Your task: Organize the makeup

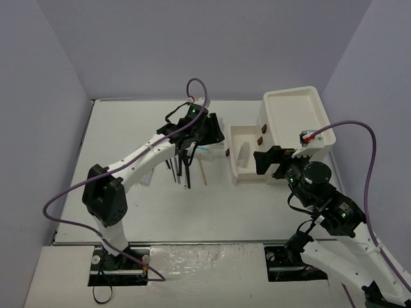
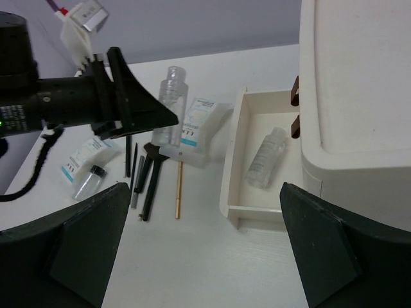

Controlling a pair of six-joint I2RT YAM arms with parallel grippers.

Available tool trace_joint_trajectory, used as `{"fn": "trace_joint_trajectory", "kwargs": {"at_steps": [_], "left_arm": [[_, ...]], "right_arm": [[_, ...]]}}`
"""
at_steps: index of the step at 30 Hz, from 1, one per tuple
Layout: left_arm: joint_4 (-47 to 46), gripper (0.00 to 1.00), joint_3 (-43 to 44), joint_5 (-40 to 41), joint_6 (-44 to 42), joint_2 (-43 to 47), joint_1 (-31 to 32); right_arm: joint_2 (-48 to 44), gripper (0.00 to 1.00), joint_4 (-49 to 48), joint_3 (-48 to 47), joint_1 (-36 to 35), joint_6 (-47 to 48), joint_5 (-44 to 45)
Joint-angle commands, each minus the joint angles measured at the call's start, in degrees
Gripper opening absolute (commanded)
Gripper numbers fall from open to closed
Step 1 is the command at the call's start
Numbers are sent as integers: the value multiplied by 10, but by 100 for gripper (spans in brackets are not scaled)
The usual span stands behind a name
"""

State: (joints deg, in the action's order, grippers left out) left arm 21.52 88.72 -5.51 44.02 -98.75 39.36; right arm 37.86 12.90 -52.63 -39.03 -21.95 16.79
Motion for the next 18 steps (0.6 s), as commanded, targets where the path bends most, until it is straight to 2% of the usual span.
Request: {"fn": "trace_joint_trajectory", "kwargs": {"at_steps": [1, 4, 8, 13, 15, 18], "left_arm": [[-81, 0, 114, -49, 36, -84, 22], [-82, 1, 188, -51, 37, -161, 36], [-49, 31, 270, -31, 26, -217, 47], [-32, 69, 287, -13, 14, -224, 49], [-17, 78, 285, 1, -2, -212, 49], [13, 86, 275, 33, -31, -185, 49]], "right_arm": [[-13, 100, -19, -21, 2, 9, 19], [-24, 100, -15, -19, 3, 11, 19], [-42, 100, -4, -20, 3, 16, 21], [-57, 100, 9, -21, 2, 24, 27], [-57, 100, 11, -22, 2, 27, 26], [-55, 100, 12, -23, 2, 32, 23]]}}
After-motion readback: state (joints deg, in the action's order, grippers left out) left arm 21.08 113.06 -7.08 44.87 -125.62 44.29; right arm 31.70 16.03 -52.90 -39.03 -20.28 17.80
